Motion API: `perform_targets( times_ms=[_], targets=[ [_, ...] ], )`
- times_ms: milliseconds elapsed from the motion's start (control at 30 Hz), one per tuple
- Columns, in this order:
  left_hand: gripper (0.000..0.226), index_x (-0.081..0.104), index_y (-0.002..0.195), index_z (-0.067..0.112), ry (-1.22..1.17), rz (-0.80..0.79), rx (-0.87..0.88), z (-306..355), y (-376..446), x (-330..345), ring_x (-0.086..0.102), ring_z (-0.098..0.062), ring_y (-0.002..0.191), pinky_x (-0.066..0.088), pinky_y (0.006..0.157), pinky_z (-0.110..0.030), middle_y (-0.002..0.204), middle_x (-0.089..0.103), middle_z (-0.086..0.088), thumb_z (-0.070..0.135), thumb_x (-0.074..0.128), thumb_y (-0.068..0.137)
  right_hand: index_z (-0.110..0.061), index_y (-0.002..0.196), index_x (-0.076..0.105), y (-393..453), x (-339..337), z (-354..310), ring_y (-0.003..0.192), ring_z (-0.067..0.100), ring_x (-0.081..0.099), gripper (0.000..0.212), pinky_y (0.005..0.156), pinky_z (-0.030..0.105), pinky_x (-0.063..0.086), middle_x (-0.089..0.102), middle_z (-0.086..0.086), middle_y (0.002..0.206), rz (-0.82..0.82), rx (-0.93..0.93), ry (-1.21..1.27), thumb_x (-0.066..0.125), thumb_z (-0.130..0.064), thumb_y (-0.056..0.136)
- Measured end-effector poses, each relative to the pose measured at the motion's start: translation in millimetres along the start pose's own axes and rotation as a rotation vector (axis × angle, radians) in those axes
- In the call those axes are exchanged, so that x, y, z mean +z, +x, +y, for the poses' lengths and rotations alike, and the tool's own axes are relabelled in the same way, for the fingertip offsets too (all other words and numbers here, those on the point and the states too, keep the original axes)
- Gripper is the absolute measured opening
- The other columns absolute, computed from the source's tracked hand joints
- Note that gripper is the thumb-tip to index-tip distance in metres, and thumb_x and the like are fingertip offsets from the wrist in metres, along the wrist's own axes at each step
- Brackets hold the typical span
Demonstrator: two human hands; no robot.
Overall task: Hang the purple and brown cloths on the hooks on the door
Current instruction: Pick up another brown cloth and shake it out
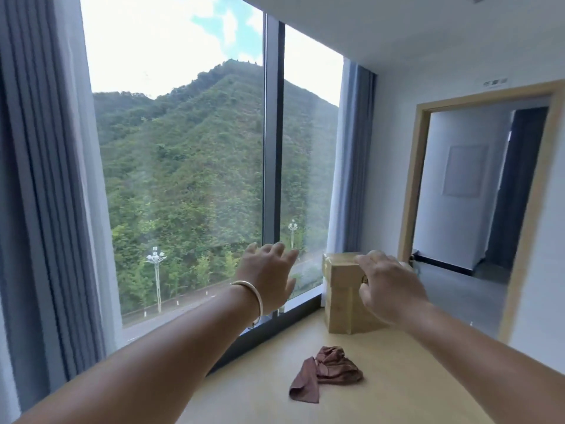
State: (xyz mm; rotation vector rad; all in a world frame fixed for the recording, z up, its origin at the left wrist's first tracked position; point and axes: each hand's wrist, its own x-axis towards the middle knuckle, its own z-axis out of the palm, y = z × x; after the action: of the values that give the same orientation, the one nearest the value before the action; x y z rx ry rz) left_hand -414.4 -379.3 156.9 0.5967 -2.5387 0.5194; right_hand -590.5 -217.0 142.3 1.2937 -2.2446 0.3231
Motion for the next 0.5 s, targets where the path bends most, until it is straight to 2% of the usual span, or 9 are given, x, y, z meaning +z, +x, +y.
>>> perform_targets(
  times_ms=[300,500],
  targets=[
    [0.053,0.034,0.14,0.027,-0.157,0.045,0.218,153.2,92.7,32.1,0.047,-0.022,0.124,0.033,0.108,-0.043,0.136,0.047,-0.001,0.048,0.045,0.093,-0.026,0.132,0.044,-58.5,-9.8,163.1,0.109,0.019,0.051,0.045,0.091,0.033,0.042,0.052,-0.002,0.125,-0.053,0.243,-0.174,0.049,-0.026,0.087],
    [0.05,0.038,0.135,0.025,-0.214,0.058,0.354,230.5,138.9,53.9,0.052,-0.024,0.119,0.038,0.102,-0.043,0.131,0.051,-0.002,0.047,0.046,0.092,-0.025,0.126,0.045,-91.1,-11.3,238.3,0.108,0.021,0.049,0.04,0.087,0.032,0.041,0.049,-0.001,0.124,-0.132,0.411,-0.273,0.044,-0.022,0.086]
  ],
)
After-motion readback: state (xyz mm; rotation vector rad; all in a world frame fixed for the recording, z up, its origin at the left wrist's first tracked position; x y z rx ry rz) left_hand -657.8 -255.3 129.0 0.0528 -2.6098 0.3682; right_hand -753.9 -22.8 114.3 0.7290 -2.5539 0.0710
